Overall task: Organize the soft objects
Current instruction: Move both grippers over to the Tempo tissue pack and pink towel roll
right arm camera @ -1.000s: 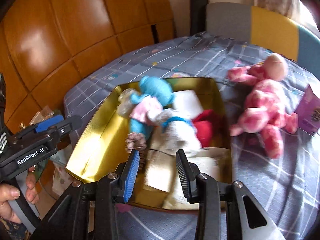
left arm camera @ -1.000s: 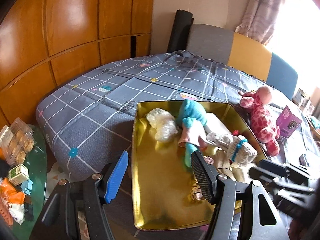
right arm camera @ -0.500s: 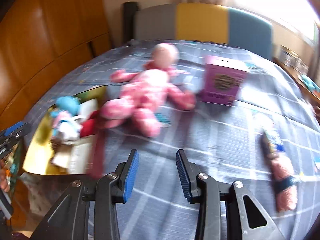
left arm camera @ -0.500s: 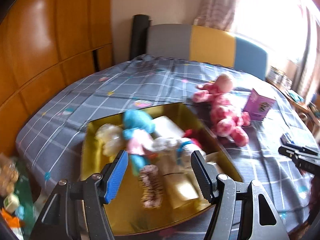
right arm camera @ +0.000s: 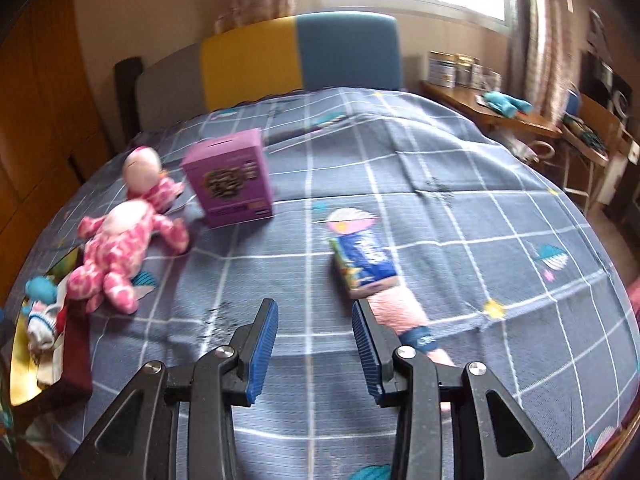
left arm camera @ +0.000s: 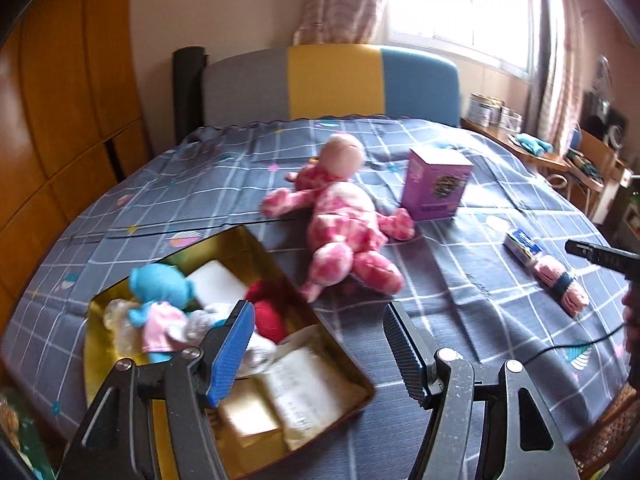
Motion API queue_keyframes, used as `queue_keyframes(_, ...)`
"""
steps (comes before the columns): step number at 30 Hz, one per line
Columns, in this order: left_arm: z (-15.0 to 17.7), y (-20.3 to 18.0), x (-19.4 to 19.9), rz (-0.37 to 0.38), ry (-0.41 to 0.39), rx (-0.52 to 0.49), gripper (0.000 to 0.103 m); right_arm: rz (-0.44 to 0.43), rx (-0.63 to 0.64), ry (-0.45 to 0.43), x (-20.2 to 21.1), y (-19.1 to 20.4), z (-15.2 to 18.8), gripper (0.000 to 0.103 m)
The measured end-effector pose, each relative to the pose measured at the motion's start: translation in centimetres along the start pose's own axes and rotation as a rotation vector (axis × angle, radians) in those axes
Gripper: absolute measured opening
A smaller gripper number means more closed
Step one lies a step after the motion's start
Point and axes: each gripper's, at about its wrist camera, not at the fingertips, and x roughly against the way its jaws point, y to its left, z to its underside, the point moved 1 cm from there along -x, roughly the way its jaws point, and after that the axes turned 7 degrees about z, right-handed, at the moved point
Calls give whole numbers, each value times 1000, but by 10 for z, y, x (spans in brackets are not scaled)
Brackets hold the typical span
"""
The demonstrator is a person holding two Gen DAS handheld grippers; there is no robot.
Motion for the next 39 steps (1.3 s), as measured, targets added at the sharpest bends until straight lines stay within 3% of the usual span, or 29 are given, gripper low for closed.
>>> queue_keyframes(10, 1, -36, -19, 66, 47, -44, 68, 92, -404, -58, 6, -93, 8, 39)
queue_keyframes(14, 3, -48, -27, 89, 65, -53, 68, 72, -513, -8, -2, -112, 15, 39)
queue_keyframes(24, 1, -89, -51, 136, 116, -123, 68, 8, -525, 108, -24, -107, 23, 39)
queue_keyframes(39, -7, -153, -79, 204, 155, -247, 68, -36, -577, 124, -26, -115, 26, 39)
